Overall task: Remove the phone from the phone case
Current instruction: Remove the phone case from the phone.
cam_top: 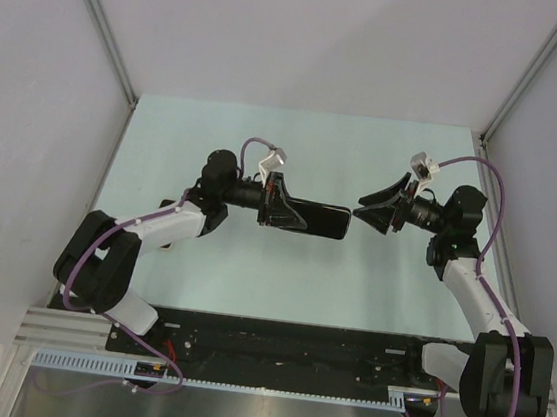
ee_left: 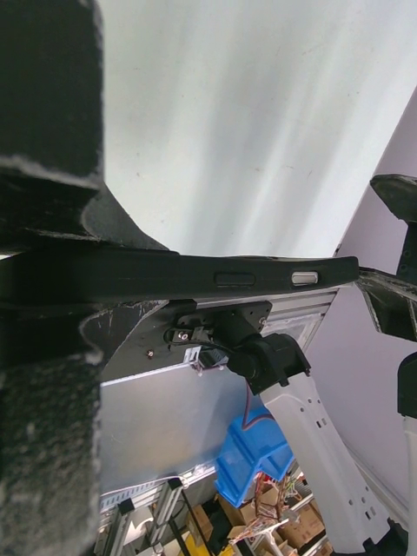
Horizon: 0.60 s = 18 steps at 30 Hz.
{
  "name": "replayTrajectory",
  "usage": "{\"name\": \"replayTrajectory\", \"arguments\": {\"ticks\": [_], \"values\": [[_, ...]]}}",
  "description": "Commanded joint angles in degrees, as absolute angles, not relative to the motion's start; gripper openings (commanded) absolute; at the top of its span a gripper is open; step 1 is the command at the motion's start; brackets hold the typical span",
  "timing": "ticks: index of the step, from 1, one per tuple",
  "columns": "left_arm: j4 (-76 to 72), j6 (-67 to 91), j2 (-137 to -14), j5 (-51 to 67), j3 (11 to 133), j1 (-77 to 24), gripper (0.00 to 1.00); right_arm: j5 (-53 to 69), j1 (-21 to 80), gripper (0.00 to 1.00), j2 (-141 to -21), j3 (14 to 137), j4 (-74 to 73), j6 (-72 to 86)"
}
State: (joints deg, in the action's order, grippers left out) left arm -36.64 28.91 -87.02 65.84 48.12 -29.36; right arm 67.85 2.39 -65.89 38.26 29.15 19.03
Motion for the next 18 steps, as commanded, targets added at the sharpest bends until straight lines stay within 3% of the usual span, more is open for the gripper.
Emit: {"name": "replayTrajectory", "arguments": {"ticks": [1, 18], "values": [[-38.76, 27.51, -86.31, 65.48, 49.22, -29.71, 0.00, 67.50, 2.46, 0.57, -64.95, 38.76, 31.73, 19.86], [-37.97, 26.98, -86.48, 65.92, 49.57, -29.88, 0.00, 69.26, 3.60, 0.58, -65.13, 38.76, 29.54, 16.79]]}}
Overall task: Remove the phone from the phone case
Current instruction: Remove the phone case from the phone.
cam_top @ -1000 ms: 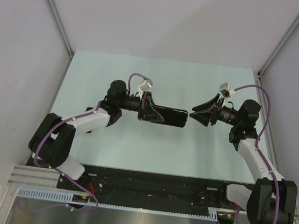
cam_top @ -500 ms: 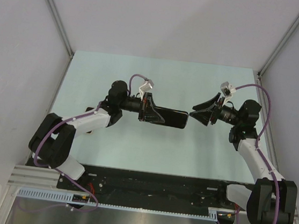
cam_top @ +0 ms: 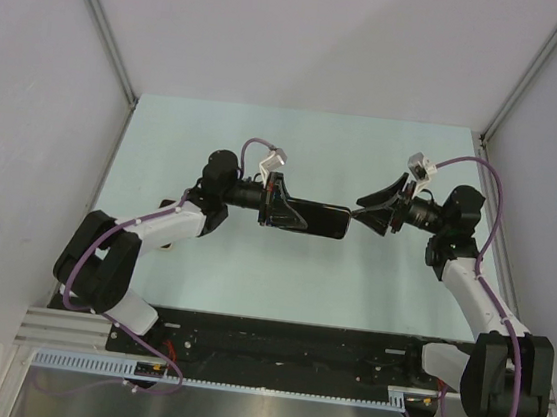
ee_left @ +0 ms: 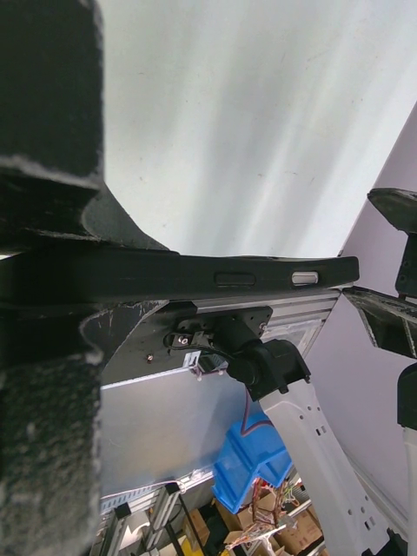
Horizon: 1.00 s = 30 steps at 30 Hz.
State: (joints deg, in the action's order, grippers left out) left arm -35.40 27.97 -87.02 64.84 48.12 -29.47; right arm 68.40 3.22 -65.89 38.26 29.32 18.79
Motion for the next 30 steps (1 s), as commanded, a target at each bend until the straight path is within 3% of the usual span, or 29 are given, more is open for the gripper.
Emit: {"name": "replayTrajectory", "arguments": {"ticks": [1, 30], "values": [[-37.97, 26.98, -86.31, 66.00, 49.57, -29.88, 0.00, 69.08, 3.60, 0.58, -65.30, 38.76, 29.44, 16.44], [-37.88, 26.89, -84.29, 72.42, 49.83, -31.03, 0.00, 65.39, 4.39, 0.58, -66.62, 38.76, 23.82, 8.18]]}}
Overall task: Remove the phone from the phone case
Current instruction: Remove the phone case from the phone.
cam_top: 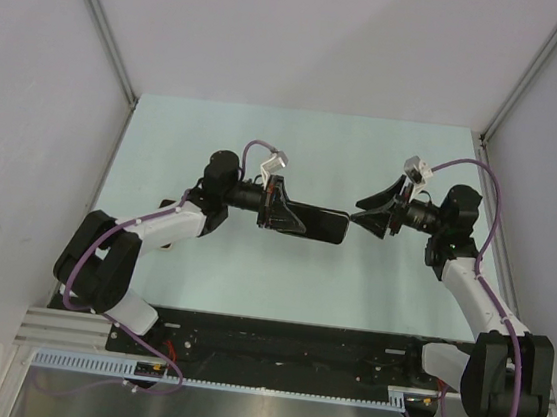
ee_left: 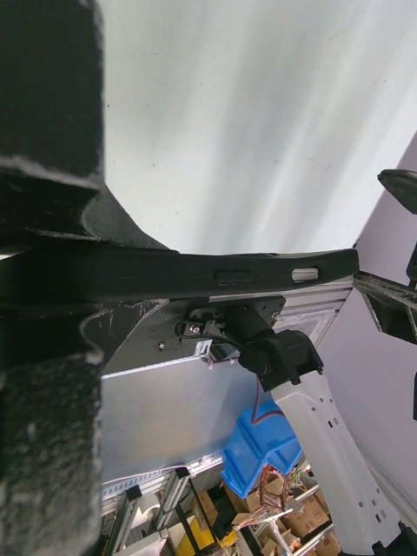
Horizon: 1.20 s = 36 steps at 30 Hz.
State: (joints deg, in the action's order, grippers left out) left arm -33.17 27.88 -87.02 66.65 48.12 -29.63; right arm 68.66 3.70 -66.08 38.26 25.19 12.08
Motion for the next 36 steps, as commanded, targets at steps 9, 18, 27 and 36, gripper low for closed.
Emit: {"name": "replayTrajectory", "arguments": {"ticks": [9, 18, 27, 36], "values": [[-37.88, 26.72, -81.83, 74.44, 49.83, -31.20, 0.00, 61.88, 5.19, 0.58, -68.11, 38.76, 21.44, 4.57], [-37.88, 26.46, -82.09, 71.64, 49.83, -31.20, 0.00, 65.30, 6.15, 0.60, -67.77, 38.76, 21.45, 4.92], [-37.88, 26.72, -80.95, 68.03, 49.48, -29.36, 0.00, 69.43, 6.59, 0.62, -67.59, 38.76, 21.71, 5.89], [-37.97, 26.81, -80.77, 67.76, 49.39, -29.18, 0.00, 73.47, 7.12, 0.62, -67.76, 38.76, 22.24, 6.68]]}}
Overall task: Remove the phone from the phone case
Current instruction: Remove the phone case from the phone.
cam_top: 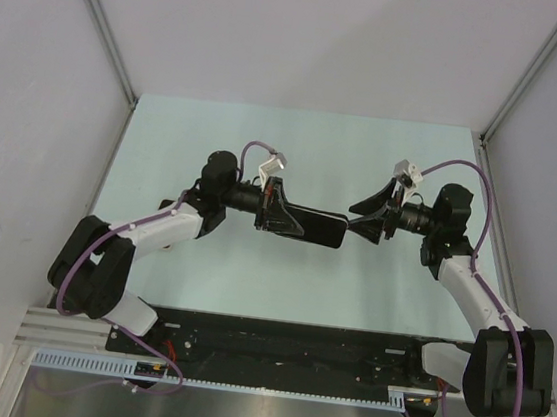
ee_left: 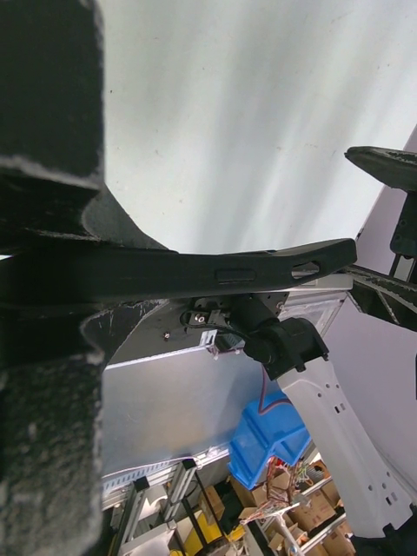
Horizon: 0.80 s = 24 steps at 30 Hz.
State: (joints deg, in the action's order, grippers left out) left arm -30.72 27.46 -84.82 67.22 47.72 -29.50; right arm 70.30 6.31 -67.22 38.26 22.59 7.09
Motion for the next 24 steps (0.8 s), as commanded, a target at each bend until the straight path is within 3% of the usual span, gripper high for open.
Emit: {"name": "replayTrajectory", "arguments": {"ticks": [1, 24], "values": [[-38.06, 26.89, -80.86, 67.85, 49.39, -29.18, 0.00, 73.65, 7.29, 0.62, -67.68, 38.76, 22.15, 6.59], [-39.55, 28.04, -80.24, 66.71, 48.87, -28.48, 0.00, 76.20, 8.87, 0.64, -69.25, 38.76, 24.16, 9.65]]}}
